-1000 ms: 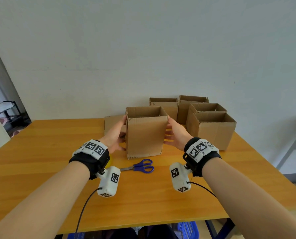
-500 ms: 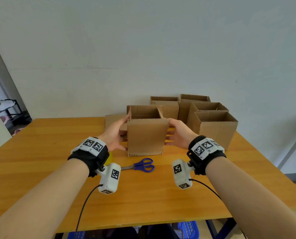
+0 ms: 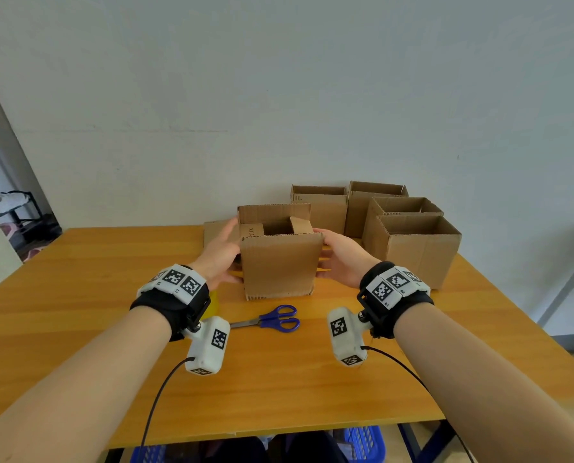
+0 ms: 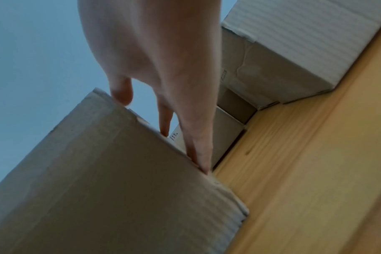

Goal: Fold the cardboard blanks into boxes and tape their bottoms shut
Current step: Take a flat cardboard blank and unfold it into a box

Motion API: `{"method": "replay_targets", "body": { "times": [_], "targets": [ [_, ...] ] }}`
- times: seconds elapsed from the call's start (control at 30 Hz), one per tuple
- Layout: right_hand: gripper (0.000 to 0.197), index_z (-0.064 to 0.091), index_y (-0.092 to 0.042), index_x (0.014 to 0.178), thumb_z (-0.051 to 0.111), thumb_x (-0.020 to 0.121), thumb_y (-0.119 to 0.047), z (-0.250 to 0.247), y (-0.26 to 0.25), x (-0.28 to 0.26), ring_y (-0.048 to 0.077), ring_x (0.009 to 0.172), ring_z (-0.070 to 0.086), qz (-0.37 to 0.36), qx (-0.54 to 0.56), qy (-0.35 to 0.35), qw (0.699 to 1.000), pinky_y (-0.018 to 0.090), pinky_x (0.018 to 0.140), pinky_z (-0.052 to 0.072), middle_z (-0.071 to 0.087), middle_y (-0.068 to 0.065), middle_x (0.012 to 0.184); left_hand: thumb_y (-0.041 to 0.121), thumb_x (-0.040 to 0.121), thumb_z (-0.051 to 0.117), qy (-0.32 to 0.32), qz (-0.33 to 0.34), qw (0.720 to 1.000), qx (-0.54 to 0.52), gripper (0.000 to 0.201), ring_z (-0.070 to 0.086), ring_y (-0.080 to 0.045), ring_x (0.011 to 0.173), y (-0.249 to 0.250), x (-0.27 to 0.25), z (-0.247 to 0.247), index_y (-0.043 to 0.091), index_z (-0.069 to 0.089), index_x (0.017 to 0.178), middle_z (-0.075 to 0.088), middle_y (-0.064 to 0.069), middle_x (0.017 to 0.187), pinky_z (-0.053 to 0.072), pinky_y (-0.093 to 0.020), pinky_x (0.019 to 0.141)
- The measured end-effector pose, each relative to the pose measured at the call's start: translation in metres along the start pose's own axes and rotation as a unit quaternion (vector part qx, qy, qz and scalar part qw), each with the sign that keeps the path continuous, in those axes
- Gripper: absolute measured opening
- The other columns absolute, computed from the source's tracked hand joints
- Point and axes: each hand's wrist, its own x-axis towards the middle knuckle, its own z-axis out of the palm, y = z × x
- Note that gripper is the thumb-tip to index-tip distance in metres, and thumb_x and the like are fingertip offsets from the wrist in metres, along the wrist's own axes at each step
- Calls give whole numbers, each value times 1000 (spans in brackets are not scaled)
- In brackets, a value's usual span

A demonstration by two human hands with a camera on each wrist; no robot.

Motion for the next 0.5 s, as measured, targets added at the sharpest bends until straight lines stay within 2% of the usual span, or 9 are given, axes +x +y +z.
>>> {"method": "replay_targets", "body": {
  "times": [0.1,0.13,0.2,0.27,0.33,0.43,0.5],
  "targets": [
    [69,38,-19,141,48,87,-61,-5,3,-1,35,128,44,8,28,-57,998,53,112,28,49,13,137,4,96,41,-2,-17,1000,-6,69,37,-37,133,2,-1,-1,43,15,147,31,-6,152,39,-67,96],
    [77,36,-21,143,50,82,-66,-6,3,-2,35,131,41,11,23,-76,997,53,114,24,47,13,140,5,97,41,-3,-19,1000,-7,68,36,-38,133,2,-1,-2,44,16,146,29,-5,153,38,-68,95],
    [84,30,-21,146,57,76,-61,-6,5,-5,33,135,37,7,-7,-103,995,51,116,22,42,12,145,10,97,42,-11,-20,1000,-5,65,37,-38,133,2,-2,-4,47,19,145,32,-4,152,38,-70,94],
    [72,34,-20,144,60,82,-46,-5,7,-8,30,133,40,-12,-46,-106,993,47,115,27,44,8,143,18,97,45,-21,-19,1000,-7,61,38,-38,131,3,-4,-5,47,20,145,35,-3,150,38,-71,93],
    [60,37,-24,141,61,87,-36,-4,8,-8,29,127,46,-35,-63,-91,993,46,109,35,48,4,136,23,98,46,-27,-22,999,-6,59,40,-39,129,5,-7,-5,47,20,145,36,-3,149,37,-71,94],
    [61,32,-36,139,64,88,-29,-4,10,-8,30,116,53,-75,-74,-72,992,50,102,42,49,3,129,24,98,47,-39,-23,999,-7,58,45,-40,124,6,-7,-4,48,23,144,40,-3,146,37,-72,93],
    [52,38,-40,134,63,89,-29,-3,10,-9,32,116,53,-90,-95,-78,988,53,102,42,48,4,130,23,98,47,-39,-25,999,-8,59,45,-40,125,6,-7,-5,48,21,144,38,-3,148,36,-72,93]
  ]
}}
